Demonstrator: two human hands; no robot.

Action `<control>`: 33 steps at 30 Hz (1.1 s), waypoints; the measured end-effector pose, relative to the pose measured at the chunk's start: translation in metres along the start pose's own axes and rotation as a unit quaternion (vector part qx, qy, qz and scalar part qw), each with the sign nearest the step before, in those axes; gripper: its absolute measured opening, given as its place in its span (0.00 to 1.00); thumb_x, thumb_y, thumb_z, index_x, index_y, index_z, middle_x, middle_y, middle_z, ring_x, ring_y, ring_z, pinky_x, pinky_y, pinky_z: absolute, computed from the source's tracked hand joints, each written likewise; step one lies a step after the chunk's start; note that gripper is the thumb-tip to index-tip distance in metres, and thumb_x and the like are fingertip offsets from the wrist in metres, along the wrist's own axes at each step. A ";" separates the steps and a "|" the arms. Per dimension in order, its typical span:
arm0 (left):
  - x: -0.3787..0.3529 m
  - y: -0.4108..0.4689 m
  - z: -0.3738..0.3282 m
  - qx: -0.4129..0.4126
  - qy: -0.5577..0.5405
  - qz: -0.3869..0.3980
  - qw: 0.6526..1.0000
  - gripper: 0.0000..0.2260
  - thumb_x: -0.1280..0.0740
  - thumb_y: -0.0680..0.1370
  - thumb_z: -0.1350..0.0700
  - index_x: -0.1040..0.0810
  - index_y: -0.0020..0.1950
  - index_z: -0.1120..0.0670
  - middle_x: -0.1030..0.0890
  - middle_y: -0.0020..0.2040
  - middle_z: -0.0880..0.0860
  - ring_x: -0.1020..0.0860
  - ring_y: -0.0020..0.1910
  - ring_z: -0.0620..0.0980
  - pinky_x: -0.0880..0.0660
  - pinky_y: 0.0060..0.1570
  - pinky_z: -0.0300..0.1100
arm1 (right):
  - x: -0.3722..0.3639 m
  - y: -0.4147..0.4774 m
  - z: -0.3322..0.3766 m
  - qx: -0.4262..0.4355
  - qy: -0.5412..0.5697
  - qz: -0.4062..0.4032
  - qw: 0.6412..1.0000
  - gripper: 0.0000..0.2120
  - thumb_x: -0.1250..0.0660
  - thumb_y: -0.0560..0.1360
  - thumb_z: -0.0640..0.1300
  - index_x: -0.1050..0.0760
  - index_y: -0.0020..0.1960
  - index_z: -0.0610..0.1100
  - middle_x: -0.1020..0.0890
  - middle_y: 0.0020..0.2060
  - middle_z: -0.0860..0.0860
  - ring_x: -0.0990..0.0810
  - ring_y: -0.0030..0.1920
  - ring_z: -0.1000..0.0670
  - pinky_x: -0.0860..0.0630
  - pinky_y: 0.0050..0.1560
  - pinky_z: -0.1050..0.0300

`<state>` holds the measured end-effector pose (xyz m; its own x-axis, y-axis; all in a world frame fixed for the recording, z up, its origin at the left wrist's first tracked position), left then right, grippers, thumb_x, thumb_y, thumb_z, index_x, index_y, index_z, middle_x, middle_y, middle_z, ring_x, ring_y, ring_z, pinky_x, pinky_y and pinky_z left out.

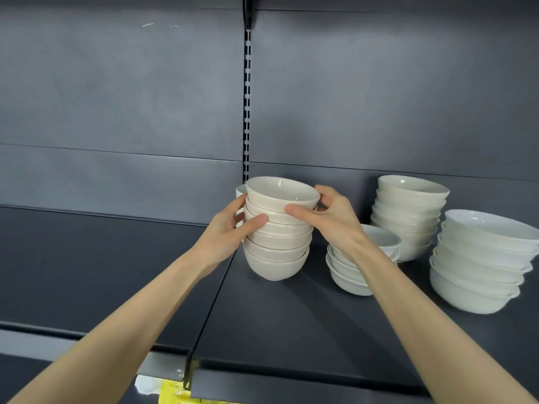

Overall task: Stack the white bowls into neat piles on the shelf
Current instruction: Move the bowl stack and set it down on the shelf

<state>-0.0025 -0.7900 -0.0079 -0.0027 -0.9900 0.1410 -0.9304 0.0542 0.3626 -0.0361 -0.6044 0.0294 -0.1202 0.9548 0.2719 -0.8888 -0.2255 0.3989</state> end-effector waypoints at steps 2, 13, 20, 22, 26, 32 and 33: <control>0.000 0.000 0.001 -0.001 0.009 0.003 1.000 0.33 0.28 0.69 0.40 0.34 0.72 0.44 0.23 0.64 0.43 0.27 0.67 0.46 0.31 0.67 0.54 | 0.000 0.000 -0.002 -0.002 0.006 0.002 1.000 0.19 0.21 0.63 0.51 0.25 0.48 0.50 0.17 0.50 0.48 0.19 0.54 0.44 0.22 0.56 0.46; -0.001 -0.001 0.003 -0.008 0.017 0.000 1.000 0.27 0.30 0.68 0.39 0.31 0.66 0.40 0.22 0.62 0.40 0.26 0.64 0.41 0.29 0.66 0.47 | 0.000 0.002 0.001 -0.010 -0.002 0.020 1.000 0.19 0.21 0.64 0.48 0.27 0.48 0.49 0.18 0.53 0.45 0.19 0.53 0.45 0.22 0.55 0.49; -0.002 -0.003 0.000 -0.006 0.020 -0.002 1.000 0.19 0.32 0.70 0.44 0.30 0.60 0.36 0.22 0.59 0.36 0.26 0.62 0.37 0.29 0.66 0.45 | -0.002 0.001 0.004 -0.008 -0.002 0.016 1.000 0.19 0.21 0.64 0.47 0.30 0.46 0.52 0.18 0.53 0.46 0.20 0.50 0.49 0.22 0.54 0.51; 0.001 -0.003 0.006 0.000 0.024 0.007 1.000 0.26 0.28 0.70 0.42 0.32 0.66 0.38 0.24 0.63 0.37 0.28 0.66 0.38 0.31 0.68 0.46 | -0.003 -0.002 0.004 -0.019 0.014 0.023 0.999 0.20 0.22 0.66 0.45 0.31 0.51 0.50 0.21 0.50 0.52 0.22 0.47 0.56 0.23 0.47 0.64; 0.000 -0.004 0.025 0.032 0.054 0.036 0.997 0.39 0.23 0.66 0.43 0.39 0.73 0.40 0.27 0.67 0.38 0.29 0.67 0.42 0.31 0.67 0.47 | -0.008 -0.007 -0.004 -0.048 0.050 0.037 0.997 0.43 0.23 0.67 0.46 0.44 0.74 0.44 0.25 0.57 0.57 0.25 0.55 0.58 0.28 0.47 0.66; -0.004 -0.005 0.043 0.086 0.042 0.077 0.992 0.44 0.20 0.63 0.54 0.40 0.73 0.43 0.25 0.64 0.41 0.26 0.63 0.42 0.25 0.59 0.39 | -0.024 -0.019 -0.013 -0.055 0.066 0.042 0.995 0.40 0.21 0.65 0.47 0.43 0.67 0.53 0.25 0.58 0.62 0.25 0.55 0.64 0.27 0.47 0.66; -0.004 -0.006 0.044 0.086 0.036 0.078 0.993 0.41 0.21 0.65 0.56 0.38 0.73 0.44 0.24 0.63 0.41 0.25 0.63 0.42 0.24 0.56 0.36 | -0.026 -0.020 -0.015 -0.058 0.068 0.041 0.995 0.40 0.21 0.65 0.47 0.44 0.66 0.54 0.25 0.58 0.62 0.26 0.56 0.64 0.27 0.47 0.66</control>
<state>-0.0135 -0.7920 -0.0516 -0.1300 -0.9591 0.2514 -0.9698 0.1758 0.1691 -0.0215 -0.6219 0.0012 -0.2453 0.9535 0.1751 -0.9182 -0.2864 0.2737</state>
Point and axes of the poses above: each hand's wrist, its own y-axis towards the middle knuckle, its own x-axis out of the back of the hand, z = x × y, the point moved 5 cm from there along y, towards the middle knuckle
